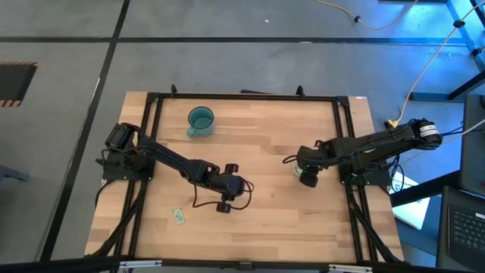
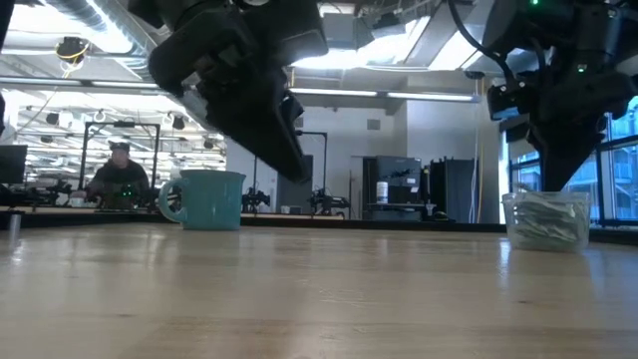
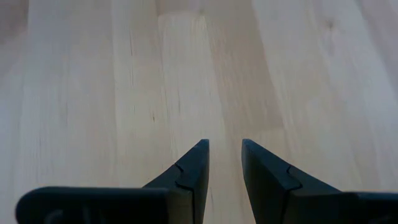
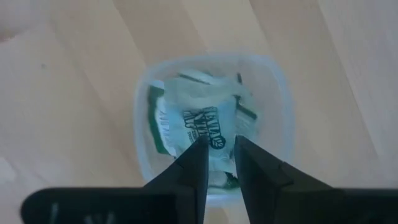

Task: Pick and place Stevia / Truvia into bins
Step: Put the stevia packet into the transparent bin

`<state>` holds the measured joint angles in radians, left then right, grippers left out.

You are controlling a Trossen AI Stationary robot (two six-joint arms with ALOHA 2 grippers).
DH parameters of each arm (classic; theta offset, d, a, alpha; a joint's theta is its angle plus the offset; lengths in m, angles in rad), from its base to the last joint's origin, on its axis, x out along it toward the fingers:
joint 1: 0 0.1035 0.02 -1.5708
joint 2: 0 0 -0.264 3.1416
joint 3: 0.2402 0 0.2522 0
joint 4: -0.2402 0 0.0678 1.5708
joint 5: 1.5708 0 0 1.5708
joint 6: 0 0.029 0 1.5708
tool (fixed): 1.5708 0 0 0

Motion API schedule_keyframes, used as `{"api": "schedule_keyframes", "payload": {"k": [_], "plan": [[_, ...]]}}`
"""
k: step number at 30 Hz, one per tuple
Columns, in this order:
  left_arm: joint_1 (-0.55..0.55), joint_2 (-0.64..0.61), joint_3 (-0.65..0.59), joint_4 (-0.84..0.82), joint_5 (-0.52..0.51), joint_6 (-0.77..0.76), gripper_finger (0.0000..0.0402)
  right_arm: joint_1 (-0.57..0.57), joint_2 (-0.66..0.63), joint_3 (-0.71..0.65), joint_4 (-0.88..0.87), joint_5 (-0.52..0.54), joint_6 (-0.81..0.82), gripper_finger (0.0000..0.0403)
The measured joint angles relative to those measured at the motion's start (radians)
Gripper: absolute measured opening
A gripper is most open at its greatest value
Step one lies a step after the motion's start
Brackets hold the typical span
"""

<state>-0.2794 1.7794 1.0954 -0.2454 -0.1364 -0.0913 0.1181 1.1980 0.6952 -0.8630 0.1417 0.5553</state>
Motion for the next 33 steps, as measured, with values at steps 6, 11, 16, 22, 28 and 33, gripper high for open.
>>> {"api": "schedule_keyframes", "payload": {"k": [6,11,16,22,28,33], "plan": [[0.000,-0.005,0.000,-0.104,-0.001,-0.044,0.0088,0.000,0.000,0.000,-0.037,0.000,0.039,0.0082],[-0.001,-0.027,0.000,-0.253,0.008,-0.129,0.0088,0.000,0.000,0.000,-0.036,0.010,0.050,0.0104],[-0.022,-0.078,0.000,-0.451,0.071,-0.271,0.0088,0.000,0.000,0.000,-0.030,0.073,0.094,0.0121],[-0.105,-0.111,0.000,-0.650,0.191,-0.545,0.0088,0.000,0.000,0.000,-0.024,0.079,0.095,0.0123],[-0.230,-0.111,0.000,-0.778,0.189,-0.778,0.0088,0.000,0.000,0.000,-0.016,0.078,0.096,0.0123],[-0.304,-0.113,-0.017,-0.768,0.192,-0.954,0.0088,0.000,0.000,0.000,-0.016,0.078,0.098,0.0123]]}}
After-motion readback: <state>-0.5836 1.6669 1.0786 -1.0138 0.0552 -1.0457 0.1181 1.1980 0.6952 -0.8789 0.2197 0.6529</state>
